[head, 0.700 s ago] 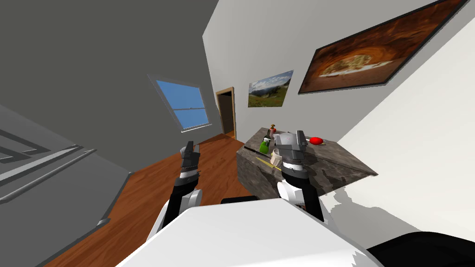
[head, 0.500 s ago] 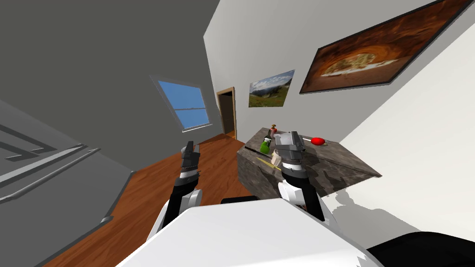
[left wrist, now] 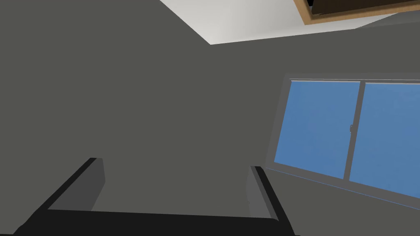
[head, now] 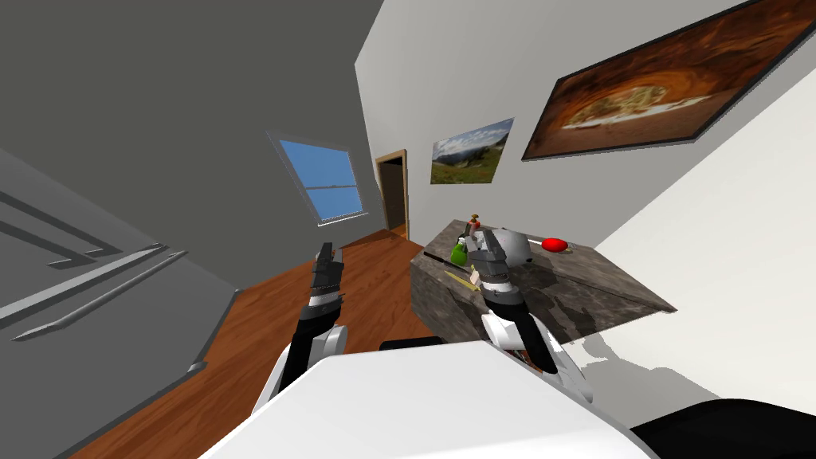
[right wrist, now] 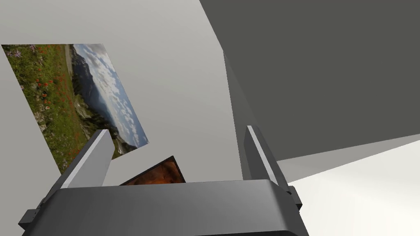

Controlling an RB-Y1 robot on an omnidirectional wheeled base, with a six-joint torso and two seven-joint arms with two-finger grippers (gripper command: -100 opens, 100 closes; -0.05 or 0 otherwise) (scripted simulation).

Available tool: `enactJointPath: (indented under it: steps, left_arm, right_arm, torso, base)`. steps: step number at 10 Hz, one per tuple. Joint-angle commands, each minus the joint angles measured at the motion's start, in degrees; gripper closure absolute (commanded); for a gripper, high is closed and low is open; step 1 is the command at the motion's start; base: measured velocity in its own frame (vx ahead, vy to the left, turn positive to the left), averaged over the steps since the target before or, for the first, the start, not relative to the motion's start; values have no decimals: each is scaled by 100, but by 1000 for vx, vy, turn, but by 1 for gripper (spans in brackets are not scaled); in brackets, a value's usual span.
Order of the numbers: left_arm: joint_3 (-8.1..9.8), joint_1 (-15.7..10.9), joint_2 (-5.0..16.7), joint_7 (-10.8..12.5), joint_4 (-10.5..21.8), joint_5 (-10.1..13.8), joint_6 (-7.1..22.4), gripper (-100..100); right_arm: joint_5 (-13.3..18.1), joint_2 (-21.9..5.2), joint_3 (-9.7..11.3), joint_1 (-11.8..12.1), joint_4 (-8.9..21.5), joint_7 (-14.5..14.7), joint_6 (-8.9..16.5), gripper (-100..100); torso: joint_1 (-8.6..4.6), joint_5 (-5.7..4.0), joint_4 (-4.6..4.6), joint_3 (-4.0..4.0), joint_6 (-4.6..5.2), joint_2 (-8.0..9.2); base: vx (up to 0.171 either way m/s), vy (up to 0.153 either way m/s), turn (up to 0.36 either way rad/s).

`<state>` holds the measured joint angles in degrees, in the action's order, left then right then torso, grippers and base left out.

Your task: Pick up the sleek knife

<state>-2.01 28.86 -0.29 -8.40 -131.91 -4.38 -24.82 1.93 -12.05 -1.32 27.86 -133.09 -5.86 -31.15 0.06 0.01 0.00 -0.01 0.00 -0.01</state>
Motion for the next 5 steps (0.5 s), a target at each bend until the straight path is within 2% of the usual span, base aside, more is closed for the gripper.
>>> enactJointPath:
  steps: [1, 2, 3, 4, 5]
  left_arm:
    - [0, 0, 0, 0, 0, 0, 0, 0]
    - [0, 0, 0, 0, 0, 0, 0, 0]
    - [0, 0, 0, 0, 0, 0, 0, 0]
    - [0, 0, 0, 0, 0, 0, 0, 0]
    - [0, 0, 0, 0, 0, 0, 0, 0]
  right_arm:
    - [216, -286, -26, -44, 167, -34, -66, -100]
    - [404, -458, -46, -77, 311, -64, -114, -100]
    - [423, -610, -46, -77, 311, -64, -114, -100]
    - [640, -787, -68, -111, 464, -97, -164, -100]
    - [640, -904, -68, -111, 464, -97, -164, -100]
  torso:
    - [0, 0, 0, 0, 0, 0]
    - [1, 0, 0, 0, -1, 0]
    - [5, 1, 0, -1, -2, -1]
    - [4, 1, 0, -1, 0, -2]
    - [6, 1, -1, -1, -1, -3]
  base:
    - [-1, 24, 61]
    - [2, 36, 111]
    - [7, 30, 39]
    - [7, 36, 85]
    - [4, 25, 35]
